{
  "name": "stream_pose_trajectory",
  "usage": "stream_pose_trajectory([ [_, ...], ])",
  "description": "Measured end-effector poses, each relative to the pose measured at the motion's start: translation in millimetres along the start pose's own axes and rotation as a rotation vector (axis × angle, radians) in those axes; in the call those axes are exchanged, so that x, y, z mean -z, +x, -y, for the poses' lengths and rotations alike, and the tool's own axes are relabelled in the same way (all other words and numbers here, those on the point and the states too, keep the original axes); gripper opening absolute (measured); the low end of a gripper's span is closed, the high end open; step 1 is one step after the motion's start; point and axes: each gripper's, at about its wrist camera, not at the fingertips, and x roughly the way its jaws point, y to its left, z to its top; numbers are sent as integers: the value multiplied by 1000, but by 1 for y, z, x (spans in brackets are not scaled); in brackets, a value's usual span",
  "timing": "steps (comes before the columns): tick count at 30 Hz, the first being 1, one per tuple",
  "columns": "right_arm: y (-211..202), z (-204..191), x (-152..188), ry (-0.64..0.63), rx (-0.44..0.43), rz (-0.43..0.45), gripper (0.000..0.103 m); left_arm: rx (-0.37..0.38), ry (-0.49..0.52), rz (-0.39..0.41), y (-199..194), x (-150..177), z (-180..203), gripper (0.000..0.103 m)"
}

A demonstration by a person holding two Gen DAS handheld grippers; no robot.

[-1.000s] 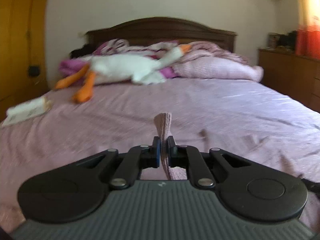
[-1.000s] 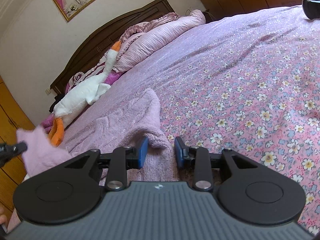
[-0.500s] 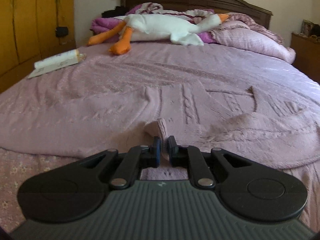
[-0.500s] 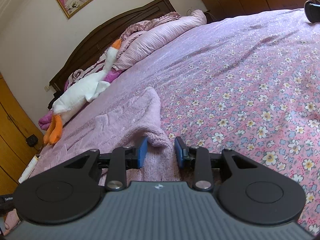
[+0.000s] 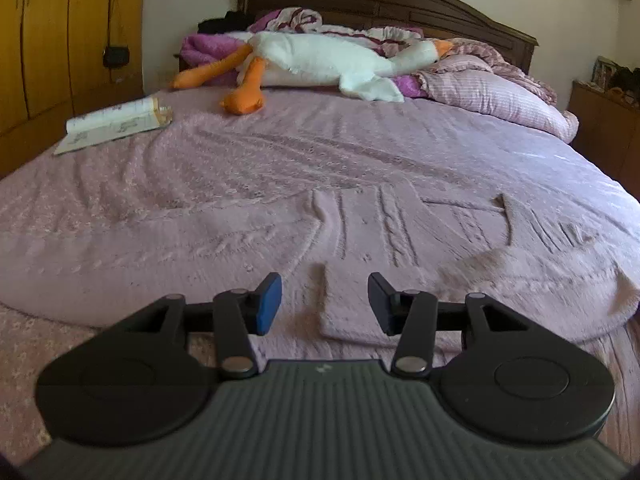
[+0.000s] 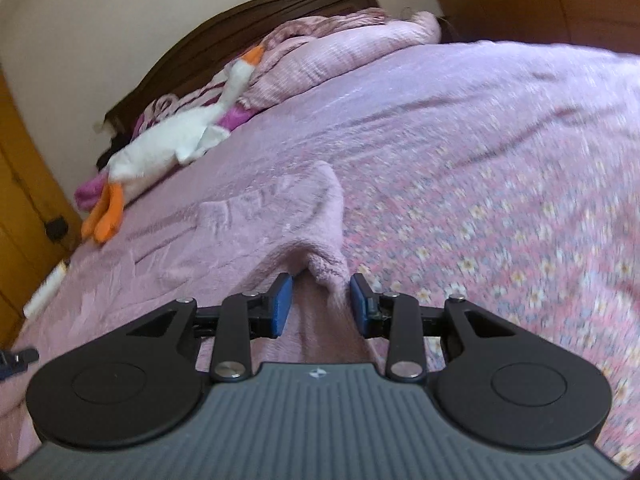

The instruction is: Fold small clothes

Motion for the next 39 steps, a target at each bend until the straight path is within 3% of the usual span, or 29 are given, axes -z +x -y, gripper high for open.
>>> stream_pose_trajectory([
  [6, -2, -28, -36, -103, -40, -3, 43, 74, -5, -86, 35, -11, 1, 50],
  [9, 14, -44, -53, -157, -70, -43, 55, 54, 14, -124, 54, -10, 6, 50],
  [12, 40, -57, -65, -180, -73, -109, 56, 19, 32, -127, 64, -8, 10, 50],
  [18, 103, -84, -79, -193, 12, -178, 60, 5, 1, -135, 71, -10, 10, 51],
  [21, 131, -90, -83, -136, 81, -217, 64, 17, -50, -138, 75, -9, 6, 52],
  [24, 155, -97, -81, -92, 134, -255, 64, 25, -31, -135, 76, -9, 10, 51],
  [25, 159, -100, -78, -107, 152, -252, 64, 27, -16, -131, 76, -8, 12, 48],
  [26, 161, -105, -75, -130, 177, -247, 64, 37, -2, -127, 75, -8, 14, 38],
  [29, 159, -112, -68, -181, 238, -222, 48, 68, 43, -111, 71, -5, 21, 18],
  [32, 154, -104, -69, -167, 242, -211, 23, 73, 90, -78, 64, -3, 26, 13],
  [33, 155, -99, -70, -156, 235, -214, 10, 69, 103, -65, 61, -4, 28, 13],
  [36, 146, -87, -79, -81, 179, -203, 7, 67, 127, 16, 44, -15, 31, 13],
  [39, 131, -79, -95, -29, 116, -121, 6, 66, 114, 88, 32, -30, 29, 13],
])
